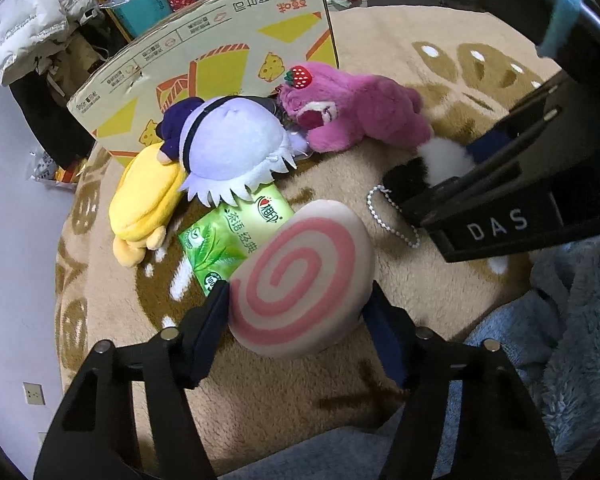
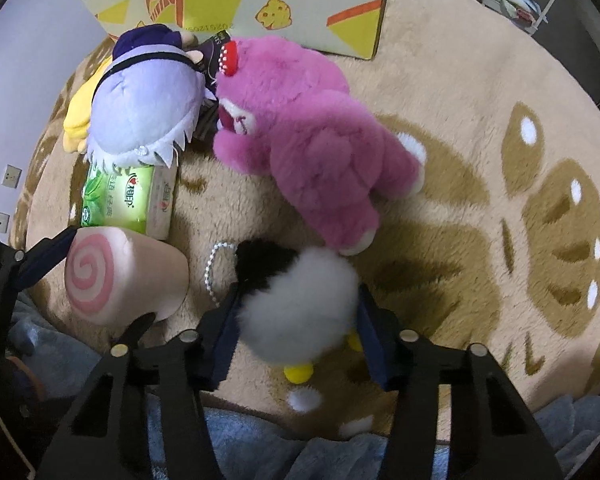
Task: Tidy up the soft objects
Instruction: 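Lift the swirl cushion and white plush with both tools over the cardboard box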
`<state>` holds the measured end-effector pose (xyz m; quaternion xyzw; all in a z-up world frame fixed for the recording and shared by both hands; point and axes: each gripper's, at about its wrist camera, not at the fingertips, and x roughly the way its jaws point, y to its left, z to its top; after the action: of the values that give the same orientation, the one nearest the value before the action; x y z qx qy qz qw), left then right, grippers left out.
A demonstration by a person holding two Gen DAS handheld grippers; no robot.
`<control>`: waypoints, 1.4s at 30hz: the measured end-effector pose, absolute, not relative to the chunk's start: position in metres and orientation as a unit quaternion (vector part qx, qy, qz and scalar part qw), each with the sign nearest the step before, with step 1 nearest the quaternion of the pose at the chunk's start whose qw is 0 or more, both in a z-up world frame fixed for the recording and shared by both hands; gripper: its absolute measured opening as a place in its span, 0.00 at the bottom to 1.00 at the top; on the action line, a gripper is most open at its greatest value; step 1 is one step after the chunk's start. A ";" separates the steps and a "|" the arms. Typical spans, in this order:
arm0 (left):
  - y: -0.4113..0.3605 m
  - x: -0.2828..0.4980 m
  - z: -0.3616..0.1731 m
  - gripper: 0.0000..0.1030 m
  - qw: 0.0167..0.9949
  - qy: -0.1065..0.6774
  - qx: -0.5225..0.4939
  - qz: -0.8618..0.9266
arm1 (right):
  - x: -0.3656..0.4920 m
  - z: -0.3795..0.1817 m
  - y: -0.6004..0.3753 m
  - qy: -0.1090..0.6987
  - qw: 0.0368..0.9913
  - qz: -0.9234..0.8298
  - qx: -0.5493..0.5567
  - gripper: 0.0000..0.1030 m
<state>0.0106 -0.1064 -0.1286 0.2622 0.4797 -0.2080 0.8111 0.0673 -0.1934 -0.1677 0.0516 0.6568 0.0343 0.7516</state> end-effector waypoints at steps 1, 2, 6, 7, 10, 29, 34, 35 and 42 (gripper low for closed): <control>-0.106 0.011 -0.129 0.60 0.811 0.480 0.261 -0.208 | 0.067 -0.170 -0.193 0.659 0.749 0.037 0.054 0.45; -0.105 0.011 -0.128 0.57 0.812 0.480 0.260 -0.208 | 0.068 -0.172 -0.192 0.661 0.747 0.039 0.056 0.40; -0.103 0.013 -0.127 0.50 0.815 0.479 0.251 -0.208 | 0.068 -0.177 -0.187 0.662 0.747 0.043 0.048 0.35; -0.103 0.013 -0.126 0.49 0.815 0.480 0.249 -0.209 | 0.066 -0.175 -0.185 0.661 0.748 0.044 0.048 0.35; -0.100 0.014 -0.124 0.44 0.817 0.481 0.237 -0.210 | 0.063 -0.171 -0.182 0.658 0.750 0.045 0.051 0.34; -0.062 0.009 -0.062 0.41 0.889 0.398 0.158 -0.160 | 0.042 -0.087 -0.185 0.547 0.831 0.053 0.083 0.34; -0.047 0.008 -0.041 0.41 0.914 0.355 0.141 -0.133 | 0.029 -0.049 -0.196 0.482 0.870 0.058 0.087 0.34; -0.046 0.007 -0.035 0.41 0.919 0.344 0.141 -0.129 | 0.027 -0.043 -0.195 0.470 0.876 0.060 0.086 0.34; -0.042 0.006 -0.008 0.41 0.936 0.298 0.144 -0.121 | 0.018 -0.009 -0.194 0.395 0.912 0.063 0.088 0.34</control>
<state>0.0064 -0.0418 -0.0077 0.1436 0.2983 -0.1206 0.9359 0.0180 -0.1940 -0.0094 0.0878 0.3948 0.0629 0.9124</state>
